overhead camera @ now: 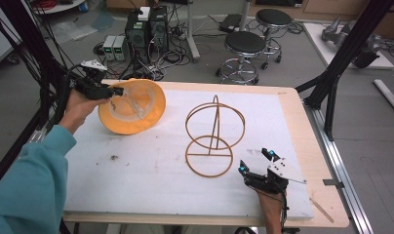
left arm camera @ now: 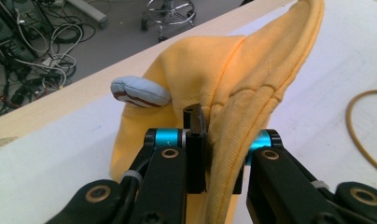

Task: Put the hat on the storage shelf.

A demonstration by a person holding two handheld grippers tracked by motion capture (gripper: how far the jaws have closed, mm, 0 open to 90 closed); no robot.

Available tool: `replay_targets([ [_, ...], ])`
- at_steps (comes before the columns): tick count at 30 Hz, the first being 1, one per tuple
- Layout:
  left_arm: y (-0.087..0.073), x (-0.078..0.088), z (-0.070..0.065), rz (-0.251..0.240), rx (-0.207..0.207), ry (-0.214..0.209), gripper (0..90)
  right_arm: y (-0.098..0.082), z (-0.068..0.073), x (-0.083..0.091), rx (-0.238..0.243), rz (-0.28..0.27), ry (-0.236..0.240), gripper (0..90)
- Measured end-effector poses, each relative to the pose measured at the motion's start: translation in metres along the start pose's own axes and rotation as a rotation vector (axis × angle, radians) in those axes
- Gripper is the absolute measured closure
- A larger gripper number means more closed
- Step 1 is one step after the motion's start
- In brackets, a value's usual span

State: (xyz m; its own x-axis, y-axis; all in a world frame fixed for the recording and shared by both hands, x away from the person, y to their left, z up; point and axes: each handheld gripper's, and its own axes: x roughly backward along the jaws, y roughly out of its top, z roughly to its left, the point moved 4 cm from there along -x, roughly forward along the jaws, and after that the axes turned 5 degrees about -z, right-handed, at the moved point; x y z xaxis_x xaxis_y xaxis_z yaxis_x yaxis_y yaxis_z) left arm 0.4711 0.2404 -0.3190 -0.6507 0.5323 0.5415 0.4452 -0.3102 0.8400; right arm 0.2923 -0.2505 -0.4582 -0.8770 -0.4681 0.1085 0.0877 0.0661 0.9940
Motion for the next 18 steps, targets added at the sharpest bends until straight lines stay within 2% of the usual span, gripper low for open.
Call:
replay_targets([
  [6,-0.005,0.01,-0.019,0.01,0.027,-0.035,80.2,0.0,0.0,0.0,-0.001,-0.002,0.0,9.3],
  [7,-0.005,0.01,-0.019,0.01,0.027,-0.035,79.6,0.0,0.0,0.0,-0.001,-0.002,0.0,9.3],
  [8,-0.006,0.014,-0.026,0.014,0.025,-0.053,79.0,0.0,0.0,0.001,0.001,-0.005,-0.001,9.3],
  [10,-0.007,0.017,-0.033,0.022,0.01,-0.056,78.5,0.0,0.0,0.001,0.002,-0.007,0.0,9.3],
  [18,-0.019,0.019,-0.06,0.043,0.026,-0.11,72.6,0.0,0.001,0.002,-0.008,-0.008,-0.002,9.3],
])
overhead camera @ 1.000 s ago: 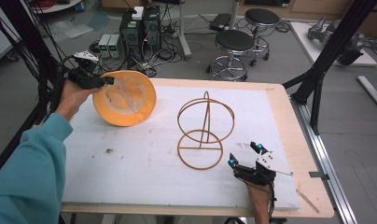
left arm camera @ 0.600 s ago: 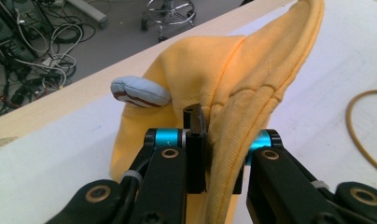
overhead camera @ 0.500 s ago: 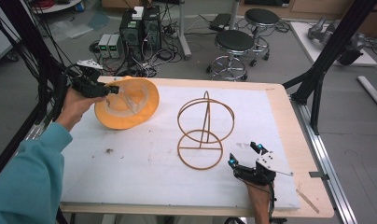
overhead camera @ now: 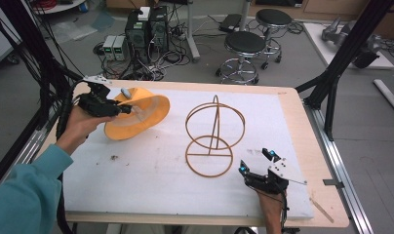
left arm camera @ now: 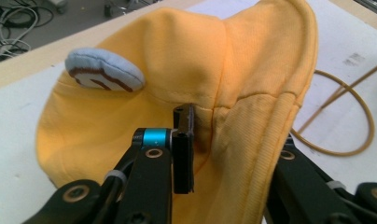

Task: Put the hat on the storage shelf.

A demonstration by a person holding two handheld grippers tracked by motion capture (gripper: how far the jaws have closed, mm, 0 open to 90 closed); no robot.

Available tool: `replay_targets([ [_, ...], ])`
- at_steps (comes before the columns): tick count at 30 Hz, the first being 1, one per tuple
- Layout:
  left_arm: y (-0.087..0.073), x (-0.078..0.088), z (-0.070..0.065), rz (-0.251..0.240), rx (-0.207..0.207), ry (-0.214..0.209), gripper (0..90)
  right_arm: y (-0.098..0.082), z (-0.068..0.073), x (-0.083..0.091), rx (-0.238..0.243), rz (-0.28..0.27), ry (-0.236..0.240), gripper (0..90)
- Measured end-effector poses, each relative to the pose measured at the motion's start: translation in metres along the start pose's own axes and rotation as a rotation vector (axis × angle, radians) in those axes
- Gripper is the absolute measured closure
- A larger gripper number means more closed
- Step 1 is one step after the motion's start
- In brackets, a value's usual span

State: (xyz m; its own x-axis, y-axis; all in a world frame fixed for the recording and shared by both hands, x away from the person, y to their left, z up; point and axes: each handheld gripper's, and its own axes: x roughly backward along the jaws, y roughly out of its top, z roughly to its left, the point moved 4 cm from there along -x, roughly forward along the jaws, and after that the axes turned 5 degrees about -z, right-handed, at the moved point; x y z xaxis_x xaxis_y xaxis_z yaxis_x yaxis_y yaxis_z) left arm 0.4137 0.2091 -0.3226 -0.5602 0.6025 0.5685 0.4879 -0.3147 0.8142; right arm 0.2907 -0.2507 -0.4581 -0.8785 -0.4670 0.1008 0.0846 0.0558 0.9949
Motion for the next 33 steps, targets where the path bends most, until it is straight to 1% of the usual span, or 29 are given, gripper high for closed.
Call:
replay_targets([
  [3,-0.003,-0.002,-0.009,0.002,0.015,-0.038,67.6,0.0,0.0,0.0,0.002,-0.002,0.001,9.3],
  [5,-0.004,-0.004,-0.014,0.003,0.013,-0.057,65.0,0.0,0.0,0.0,0.004,-0.004,0.001,9.3],
  [6,-0.004,-0.004,-0.017,0.004,0.019,-0.068,62.9,0.0,0.0,0.0,0.003,-0.003,0.001,9.3],
  [8,-0.005,-0.006,-0.022,0.011,0.015,-0.09,60.0,0.0,-0.001,0.0,0.004,-0.005,0.0,9.3],
  [10,-0.005,-0.006,-0.024,0.012,0.016,-0.09,57.6,0.0,-0.001,0.0,0.004,-0.004,0.0,9.3],
  [12,-0.008,-0.008,-0.03,0.012,0.03,-0.119,54.5,0.0,0.0,0.0,0.001,-0.001,0.002,9.3],
  [13,-0.008,-0.008,-0.03,0.012,0.03,-0.119,51.6,0.0,0.0,0.0,0.001,-0.002,0.002,9.3],
  [14,-0.01,-0.009,-0.036,0.018,0.041,-0.146,49.2,0.0,0.0,0.0,0.004,-0.004,0.001,9.3],
  [18,-0.015,-0.008,-0.047,0.018,0.048,-0.195,41.8,0.0,0.0,0.0,0.003,-0.003,0.001,9.3],
  [21,-0.015,-0.006,-0.055,0.006,0.067,-0.232,37.9,0.0,0.0,0.0,0.007,-0.003,0.0,9.3],
  [22,-0.015,-0.006,-0.055,0.006,0.067,-0.232,35.6,0.0,0.0,0.0,0.011,-0.005,0.002,9.3],
  [23,-0.015,-0.004,-0.06,-0.007,0.063,-0.244,34.4,0.0,0.0,0.0,0.011,-0.005,0.001,9.3],
  [26,-0.013,-0.002,-0.065,-0.019,0.051,-0.252,30.8,0.0,0.0,0.0,0.013,-0.007,-0.002,9.3],
  [27,-0.013,-0.002,-0.067,-0.019,0.041,-0.247,30.2,0.0,0.0,0.0,0.016,-0.008,0.0,9.3],
  [29,-0.014,-0.002,-0.067,-0.015,0.032,-0.233,25.7,0.0,0.0,0.0,0.015,-0.009,-0.001,9.3],
  [31,-0.014,-0.002,-0.067,-0.02,0.021,-0.223,24.8,0.0,0.0,0.001,0.011,-0.008,-0.001,9.3],
  [33,-0.014,-0.002,-0.067,-0.022,0.01,-0.227,21.1,0.0,0.0,0.0,0.01,-0.01,-0.003,9.3],
])
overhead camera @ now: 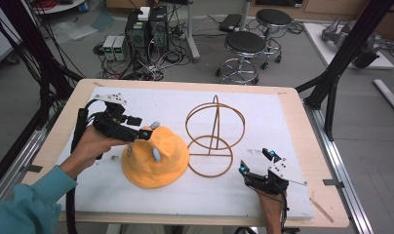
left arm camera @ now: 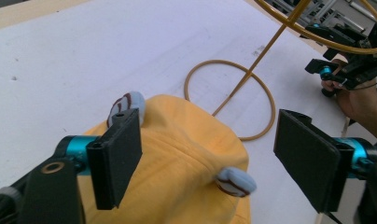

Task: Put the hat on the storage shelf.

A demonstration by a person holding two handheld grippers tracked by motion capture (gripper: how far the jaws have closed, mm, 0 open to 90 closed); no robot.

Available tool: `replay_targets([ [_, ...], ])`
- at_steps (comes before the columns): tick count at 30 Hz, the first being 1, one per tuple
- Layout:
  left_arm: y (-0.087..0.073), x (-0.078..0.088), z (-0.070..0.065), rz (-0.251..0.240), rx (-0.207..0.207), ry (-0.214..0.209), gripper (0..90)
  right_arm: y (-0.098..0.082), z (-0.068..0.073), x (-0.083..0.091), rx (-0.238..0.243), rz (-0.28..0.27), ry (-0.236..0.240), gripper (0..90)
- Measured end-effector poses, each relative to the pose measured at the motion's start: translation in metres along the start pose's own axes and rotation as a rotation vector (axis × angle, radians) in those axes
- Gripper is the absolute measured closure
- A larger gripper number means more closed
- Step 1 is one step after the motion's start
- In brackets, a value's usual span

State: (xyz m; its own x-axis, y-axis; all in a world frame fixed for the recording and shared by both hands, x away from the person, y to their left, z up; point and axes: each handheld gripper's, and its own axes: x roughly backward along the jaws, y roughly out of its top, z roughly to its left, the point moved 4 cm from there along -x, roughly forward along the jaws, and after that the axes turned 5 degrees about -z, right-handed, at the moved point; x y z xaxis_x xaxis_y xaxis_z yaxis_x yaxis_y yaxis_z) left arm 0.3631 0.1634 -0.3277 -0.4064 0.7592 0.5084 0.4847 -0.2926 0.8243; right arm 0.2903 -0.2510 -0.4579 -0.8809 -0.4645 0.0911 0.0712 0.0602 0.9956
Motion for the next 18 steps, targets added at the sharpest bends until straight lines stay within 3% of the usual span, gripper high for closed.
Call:
replay_targets([
  [5,0.0,0.0,-0.001,-0.024,-0.036,0.018,16.6,0.0,0.0,0.0,-0.001,-0.003,0.001,9.3],
  [8,-0.002,0.002,0.001,-0.079,-0.083,0.043,12.8,0.0,0.0,0.0,-0.003,-0.002,0.0,9.3],
  [12,-0.012,0.007,0.006,-0.137,-0.106,0.054,13.2,0.0,0.0,0.0,-0.002,-0.005,-0.002,9.3],
  [15,-0.019,0.009,0.007,-0.141,-0.119,0.05,12.9,0.0,0.0,0.0,-0.006,-0.003,-0.003,9.3],
  [18,-0.032,0.011,0.008,-0.179,-0.131,0.02,12.0,0.0,-0.001,0.0,-0.007,-0.008,-0.004,9.3],
])
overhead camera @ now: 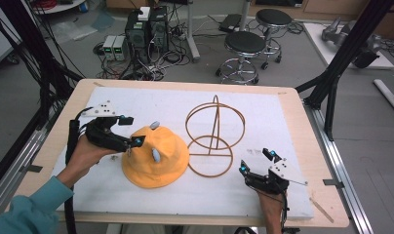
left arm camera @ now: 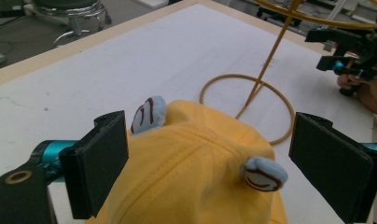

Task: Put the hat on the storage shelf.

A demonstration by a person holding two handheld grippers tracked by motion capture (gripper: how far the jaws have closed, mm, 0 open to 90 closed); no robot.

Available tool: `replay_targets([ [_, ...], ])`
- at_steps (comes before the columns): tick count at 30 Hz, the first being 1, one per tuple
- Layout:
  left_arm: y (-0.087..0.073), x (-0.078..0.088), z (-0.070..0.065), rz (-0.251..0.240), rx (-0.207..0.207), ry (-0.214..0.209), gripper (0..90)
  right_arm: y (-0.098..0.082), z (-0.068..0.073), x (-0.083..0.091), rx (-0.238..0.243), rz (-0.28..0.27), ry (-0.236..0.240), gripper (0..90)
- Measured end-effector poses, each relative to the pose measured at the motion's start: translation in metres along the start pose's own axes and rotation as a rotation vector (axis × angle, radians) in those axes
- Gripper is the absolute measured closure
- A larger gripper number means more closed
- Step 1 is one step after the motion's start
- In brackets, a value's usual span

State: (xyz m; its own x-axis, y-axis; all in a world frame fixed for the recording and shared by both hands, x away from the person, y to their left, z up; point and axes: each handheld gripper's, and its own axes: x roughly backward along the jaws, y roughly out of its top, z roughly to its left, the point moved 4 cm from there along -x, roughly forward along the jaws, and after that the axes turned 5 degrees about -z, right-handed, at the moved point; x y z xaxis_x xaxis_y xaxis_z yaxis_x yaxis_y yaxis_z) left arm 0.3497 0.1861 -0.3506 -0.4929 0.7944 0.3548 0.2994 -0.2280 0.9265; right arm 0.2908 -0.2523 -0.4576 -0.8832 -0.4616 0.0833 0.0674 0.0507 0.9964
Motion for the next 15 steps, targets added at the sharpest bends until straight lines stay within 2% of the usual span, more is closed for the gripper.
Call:
replay_targets([
  [2,-0.007,0.001,0.001,-0.001,-0.002,-0.004,11.8,0.0,0.0,0.0,-0.001,0.001,-0.002,9.3],
  [3,-0.01,0.001,0.001,-0.009,0.013,-0.02,11.8,0.0,0.001,0.0,-0.003,0.003,-0.001,9.3],
  [5,-0.017,0.001,0.002,-0.009,0.019,-0.021,11.8,0.0,0.001,0.0,-0.002,0.006,-0.002,9.3],
  [7,-0.022,0.0,0.002,-0.01,-0.017,0.008,11.8,0.0,0.001,0.0,-0.004,0.005,-0.001,9.3],
  [11,-0.029,-0.002,0.002,-0.016,-0.031,0.009,9.4,0.0,0.0,0.0,-0.003,0.0,-0.004,9.3],
  [12,-0.034,-0.005,0.002,0.004,-0.045,0.019,8.8,0.0,0.0,0.0,-0.003,0.0,-0.003,9.3],
  [15,-0.037,-0.008,0.003,0.01,-0.067,0.046,8.4,0.0,0.0,0.0,-0.003,0.001,-0.002,9.3],
])
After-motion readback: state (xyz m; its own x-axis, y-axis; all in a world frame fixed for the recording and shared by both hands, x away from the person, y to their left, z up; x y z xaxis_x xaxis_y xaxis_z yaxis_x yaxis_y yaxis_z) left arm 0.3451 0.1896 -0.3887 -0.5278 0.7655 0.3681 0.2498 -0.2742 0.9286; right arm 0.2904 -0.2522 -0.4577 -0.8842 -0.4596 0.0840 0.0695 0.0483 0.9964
